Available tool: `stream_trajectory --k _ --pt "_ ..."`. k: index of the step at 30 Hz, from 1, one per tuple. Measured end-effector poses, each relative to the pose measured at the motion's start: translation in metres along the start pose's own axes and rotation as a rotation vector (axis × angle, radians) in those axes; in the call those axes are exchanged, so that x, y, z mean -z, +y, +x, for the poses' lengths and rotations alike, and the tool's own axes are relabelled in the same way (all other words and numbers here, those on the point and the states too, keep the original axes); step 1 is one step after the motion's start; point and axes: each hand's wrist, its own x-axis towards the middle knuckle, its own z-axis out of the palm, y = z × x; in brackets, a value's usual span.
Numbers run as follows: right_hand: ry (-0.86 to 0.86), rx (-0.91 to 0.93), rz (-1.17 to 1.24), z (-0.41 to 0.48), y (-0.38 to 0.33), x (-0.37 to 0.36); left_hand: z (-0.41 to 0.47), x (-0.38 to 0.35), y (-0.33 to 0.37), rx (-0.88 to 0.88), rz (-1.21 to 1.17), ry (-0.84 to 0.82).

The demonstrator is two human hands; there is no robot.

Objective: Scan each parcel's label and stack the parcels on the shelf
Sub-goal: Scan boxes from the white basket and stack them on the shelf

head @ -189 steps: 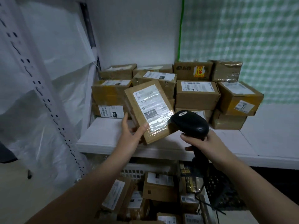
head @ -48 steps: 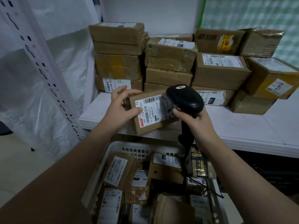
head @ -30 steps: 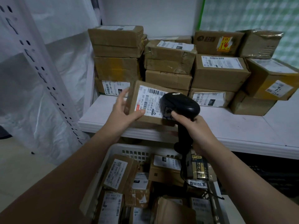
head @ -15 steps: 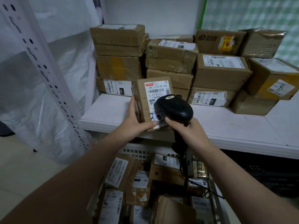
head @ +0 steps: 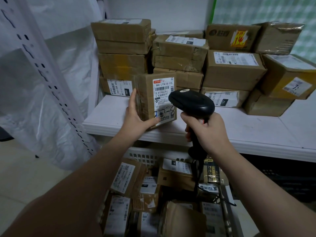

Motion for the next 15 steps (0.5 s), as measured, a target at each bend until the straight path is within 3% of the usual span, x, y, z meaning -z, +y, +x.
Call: stream_trajectory --k 15 --pt "0.017 -0.058 -0.001 -0.0022 0.0004 0.003 0.0015 0.002 -0.0013 0.007 0.001 0.021"
